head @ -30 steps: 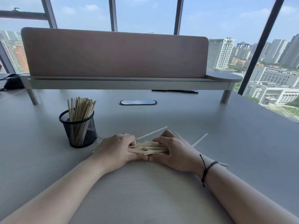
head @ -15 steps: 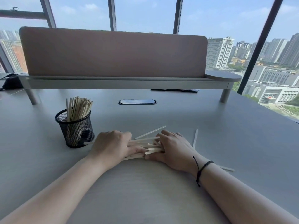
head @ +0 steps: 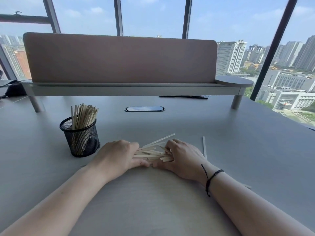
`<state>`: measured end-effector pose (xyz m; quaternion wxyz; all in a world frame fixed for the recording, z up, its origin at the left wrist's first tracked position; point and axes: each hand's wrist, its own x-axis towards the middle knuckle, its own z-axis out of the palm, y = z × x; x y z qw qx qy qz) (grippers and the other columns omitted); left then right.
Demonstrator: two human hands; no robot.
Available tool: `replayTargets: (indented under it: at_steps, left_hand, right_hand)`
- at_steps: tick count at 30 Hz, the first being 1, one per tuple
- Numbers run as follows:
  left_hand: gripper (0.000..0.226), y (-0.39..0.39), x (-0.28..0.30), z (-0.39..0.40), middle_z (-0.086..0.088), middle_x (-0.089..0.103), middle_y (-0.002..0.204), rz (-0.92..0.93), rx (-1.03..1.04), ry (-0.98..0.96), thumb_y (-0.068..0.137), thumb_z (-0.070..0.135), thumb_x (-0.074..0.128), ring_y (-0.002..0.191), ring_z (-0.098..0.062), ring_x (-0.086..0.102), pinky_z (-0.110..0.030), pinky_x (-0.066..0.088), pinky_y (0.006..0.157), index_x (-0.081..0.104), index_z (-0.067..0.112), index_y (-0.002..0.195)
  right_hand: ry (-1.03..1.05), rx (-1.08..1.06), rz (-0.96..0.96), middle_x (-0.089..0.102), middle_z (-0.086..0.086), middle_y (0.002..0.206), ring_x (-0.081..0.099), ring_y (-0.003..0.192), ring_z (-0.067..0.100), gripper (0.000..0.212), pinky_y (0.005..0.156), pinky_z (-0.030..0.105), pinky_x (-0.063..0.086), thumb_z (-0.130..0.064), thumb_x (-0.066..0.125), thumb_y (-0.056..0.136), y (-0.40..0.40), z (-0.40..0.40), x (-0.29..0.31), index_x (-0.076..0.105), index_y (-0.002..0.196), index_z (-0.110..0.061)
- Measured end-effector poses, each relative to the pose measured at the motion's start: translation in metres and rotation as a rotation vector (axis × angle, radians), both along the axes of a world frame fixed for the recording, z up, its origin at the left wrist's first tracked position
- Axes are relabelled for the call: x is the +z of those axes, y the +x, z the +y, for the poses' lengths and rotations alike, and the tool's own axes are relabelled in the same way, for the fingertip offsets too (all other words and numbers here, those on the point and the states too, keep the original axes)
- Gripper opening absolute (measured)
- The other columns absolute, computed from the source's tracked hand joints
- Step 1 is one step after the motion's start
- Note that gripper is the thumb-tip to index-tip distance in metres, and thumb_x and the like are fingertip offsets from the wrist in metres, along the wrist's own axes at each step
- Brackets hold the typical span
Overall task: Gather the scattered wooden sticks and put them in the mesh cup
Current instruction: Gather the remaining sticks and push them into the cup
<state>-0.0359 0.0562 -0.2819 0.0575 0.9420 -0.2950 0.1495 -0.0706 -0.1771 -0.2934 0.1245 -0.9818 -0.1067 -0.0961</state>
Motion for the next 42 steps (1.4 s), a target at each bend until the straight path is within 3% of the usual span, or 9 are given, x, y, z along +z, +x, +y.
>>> replayTargets:
  at_steps: [2,8,13,18,21,25,31,36,42]
  left_hand:
    - [0.062,0.000,-0.001,0.001,0.009,0.047,0.065,-0.013,-0.008,-0.026,0.074,0.084,0.045,0.067,-0.023,0.058,-0.036,0.041,0.057,0.040,0.022,0.071]
    - [0.056,-0.002,0.001,0.005,0.009,0.035,0.051,-0.085,-0.127,-0.262,0.088,0.071,0.046,0.046,-0.010,0.037,-0.030,0.027,0.044,0.026,0.028,0.059]
    - [0.061,-0.003,0.006,0.004,0.003,0.037,0.045,-0.001,-0.125,-0.532,0.090,0.071,0.047,0.044,-0.023,0.047,-0.037,0.038,0.044,0.036,0.020,0.059]
    - [0.057,-0.012,0.020,-0.003,0.007,0.028,0.048,-0.028,-0.173,-0.751,0.094,0.056,0.053,0.045,-0.008,0.027,-0.022,0.021,0.044,0.030,0.020,0.057]
    - [0.062,-0.013,0.030,-0.005,0.001,0.027,0.046,0.082,-0.168,-1.052,0.091,0.062,0.052,0.043,-0.013,0.029,-0.029,0.024,0.043,0.032,0.015,0.057]
    - [0.055,-0.013,0.033,-0.011,0.008,0.026,0.044,0.284,-0.215,-1.464,0.097,0.045,0.058,0.036,-0.013,0.019,-0.018,0.020,0.042,0.030,0.017,0.059]
    - [0.054,-0.012,0.012,-0.014,-0.001,0.030,0.043,0.293,-0.183,-1.427,0.086,0.047,0.069,0.034,-0.016,0.025,-0.020,0.026,0.044,0.034,0.015,0.058]
    - [0.065,-0.015,0.007,-0.018,-0.010,0.029,0.045,0.291,-0.169,-1.350,0.085,0.049,0.070,0.042,-0.020,0.028,-0.038,0.029,0.045,0.031,0.004,0.059]
    - [0.054,-0.017,0.009,-0.020,-0.003,0.028,0.045,0.372,-0.075,-1.428,0.086,0.035,0.068,0.043,-0.018,0.026,-0.039,0.021,0.043,0.032,0.016,0.051]
  right_hand:
    - [-0.012,0.005,-0.006,0.050,-0.011,0.088,0.050,0.079,0.019,0.064,0.061,0.034,0.035,-0.086,0.052,0.070,-0.001,0.000,0.001,0.046,0.087,-0.025]
    - [-0.023,0.010,-0.030,0.052,-0.009,0.088,0.051,0.077,0.020,0.063,0.061,0.034,0.035,-0.086,0.052,0.071,-0.003,0.001,0.001,0.047,0.088,-0.025]
    - [-0.031,0.016,-0.039,0.051,-0.010,0.088,0.047,0.076,0.017,0.063,0.061,0.033,0.032,-0.085,0.051,0.072,-0.003,0.001,0.001,0.046,0.088,-0.025]
    - [-0.043,0.017,-0.028,0.048,-0.011,0.089,0.044,0.076,0.017,0.061,0.062,0.033,0.030,-0.086,0.048,0.073,-0.003,0.002,0.003,0.043,0.088,-0.026]
    - [-0.046,0.019,-0.016,0.046,-0.011,0.090,0.042,0.077,0.017,0.059,0.063,0.033,0.028,-0.084,0.049,0.075,-0.005,0.003,0.004,0.042,0.089,-0.027]
    - [-0.051,0.020,-0.029,0.047,-0.011,0.093,0.051,0.085,0.020,0.060,0.063,0.032,0.028,-0.083,0.050,0.076,-0.006,0.004,0.005,0.048,0.096,-0.026]
    - [-0.055,0.013,-0.033,0.055,-0.008,0.106,0.057,0.097,0.021,0.065,0.065,0.031,0.029,-0.084,0.049,0.075,-0.006,0.006,0.005,0.053,0.107,-0.027]
    - [-0.064,-0.023,-0.008,0.058,-0.006,0.104,0.059,0.097,0.022,0.072,0.068,0.033,0.035,-0.089,0.046,0.070,-0.003,0.005,0.004,0.052,0.103,-0.026]
    - [-0.107,-0.032,0.042,0.060,-0.004,0.099,0.058,0.094,0.022,0.074,0.066,0.034,0.031,-0.089,0.049,0.069,-0.003,0.008,0.010,0.050,0.098,-0.021]
